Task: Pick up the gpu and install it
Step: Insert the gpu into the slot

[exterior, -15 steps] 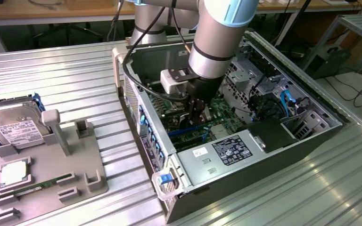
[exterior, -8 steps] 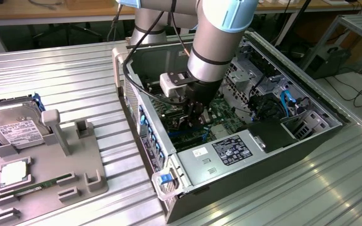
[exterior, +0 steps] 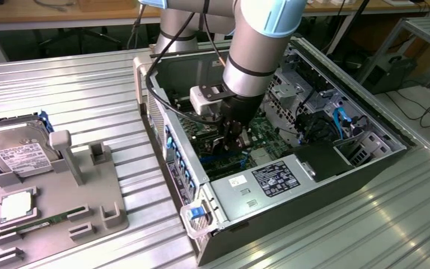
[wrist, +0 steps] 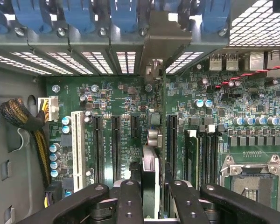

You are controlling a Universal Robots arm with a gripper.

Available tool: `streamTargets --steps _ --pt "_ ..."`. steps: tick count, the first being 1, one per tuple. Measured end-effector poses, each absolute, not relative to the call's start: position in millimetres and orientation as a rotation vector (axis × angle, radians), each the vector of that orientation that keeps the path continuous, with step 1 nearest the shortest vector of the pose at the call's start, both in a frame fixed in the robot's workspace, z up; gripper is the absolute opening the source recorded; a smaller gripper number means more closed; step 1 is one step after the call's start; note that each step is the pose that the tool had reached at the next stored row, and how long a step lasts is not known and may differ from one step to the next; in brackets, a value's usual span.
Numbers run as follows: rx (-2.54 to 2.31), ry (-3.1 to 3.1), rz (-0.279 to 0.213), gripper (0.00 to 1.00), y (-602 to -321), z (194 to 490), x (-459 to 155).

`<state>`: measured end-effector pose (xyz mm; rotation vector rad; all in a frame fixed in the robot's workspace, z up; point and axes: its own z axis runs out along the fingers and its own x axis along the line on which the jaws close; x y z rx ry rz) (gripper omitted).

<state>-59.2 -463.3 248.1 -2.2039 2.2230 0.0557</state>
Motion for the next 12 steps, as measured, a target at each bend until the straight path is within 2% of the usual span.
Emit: streamTargets --steps 12 --pt "-2.206 2.225 0.051 0.27 -462.7 247.9 -57.4"
